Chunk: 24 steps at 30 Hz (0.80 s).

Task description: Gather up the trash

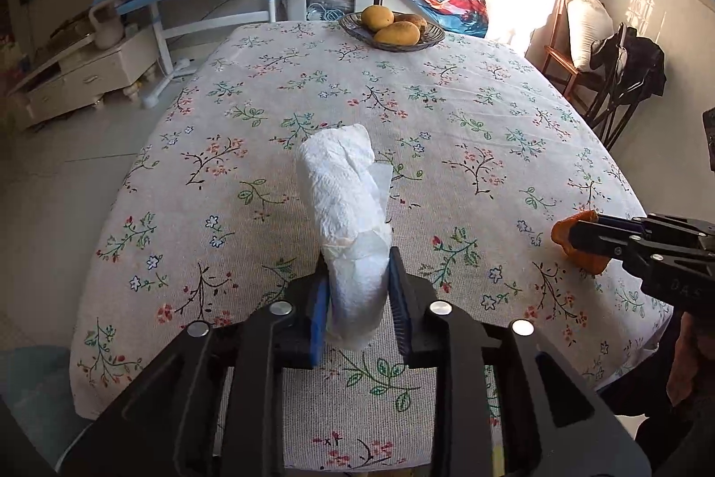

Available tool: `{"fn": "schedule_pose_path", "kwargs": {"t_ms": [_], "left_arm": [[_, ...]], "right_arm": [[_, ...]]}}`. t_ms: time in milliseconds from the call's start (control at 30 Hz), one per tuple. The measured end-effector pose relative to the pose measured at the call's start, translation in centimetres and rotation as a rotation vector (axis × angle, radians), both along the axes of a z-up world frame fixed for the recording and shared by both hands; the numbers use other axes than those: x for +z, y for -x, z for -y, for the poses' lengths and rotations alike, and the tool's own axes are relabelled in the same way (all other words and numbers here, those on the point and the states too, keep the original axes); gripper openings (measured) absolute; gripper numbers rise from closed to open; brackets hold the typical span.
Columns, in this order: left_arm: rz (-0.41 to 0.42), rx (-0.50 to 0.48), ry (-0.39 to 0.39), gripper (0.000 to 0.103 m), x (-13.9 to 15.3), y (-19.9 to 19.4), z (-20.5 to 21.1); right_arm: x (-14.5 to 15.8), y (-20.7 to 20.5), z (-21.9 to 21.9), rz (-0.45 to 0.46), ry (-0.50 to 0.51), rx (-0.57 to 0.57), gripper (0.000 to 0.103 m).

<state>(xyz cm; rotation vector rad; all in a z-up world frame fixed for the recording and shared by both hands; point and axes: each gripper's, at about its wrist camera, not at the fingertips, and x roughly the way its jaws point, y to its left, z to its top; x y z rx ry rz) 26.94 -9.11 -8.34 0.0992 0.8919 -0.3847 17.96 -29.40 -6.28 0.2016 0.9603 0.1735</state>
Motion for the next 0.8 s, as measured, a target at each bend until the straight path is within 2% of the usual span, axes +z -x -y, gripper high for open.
{"fn": "schedule_pose_path", "kwargs": {"t_ms": [33, 100, 167, 233, 267, 400, 533, 800], "left_arm": [[0.004, 0.017, 0.003, 0.051, 0.0, 0.0, -0.4], [0.021, 0.043, 0.005, 0.064, 0.1, 0.1, -1.0], [0.032, 0.059, 0.002, 0.070, 0.2, 0.0, -1.5], [0.042, 0.080, -0.003, 0.077, 0.2, 0.0, -1.8], [0.045, 0.088, -0.002, 0.078, 0.3, -0.1, -2.1], [0.064, 0.109, -0.023, 0.082, 0.3, -0.3, -2.4], [0.067, 0.111, -0.060, 0.085, 0.0, -0.6, -2.2], [0.036, 0.121, -0.032, 0.088, -0.4, -1.4, -2.3]], "right_arm": [[-0.2, 0.0, 0.0, 0.002, 0.003, -0.004, 0.020], [-0.3, 0.1, 0.1, 0.006, 0.002, -0.013, 0.022], [-0.5, 0.3, 0.2, 0.004, -0.005, -0.018, 0.025], [-0.6, 0.7, 0.0, 0.004, -0.010, -0.016, 0.037], [-0.5, 0.9, -0.1, 0.008, -0.010, -0.009, 0.043], [-0.1, 1.8, -0.6, 0.032, 0.029, 0.022, 0.054], [-0.6, 1.9, -0.3, 0.018, 0.037, 0.019, 0.054], [-0.7, 1.7, -1.0, 0.019, 0.065, 0.031, 0.054]]}}
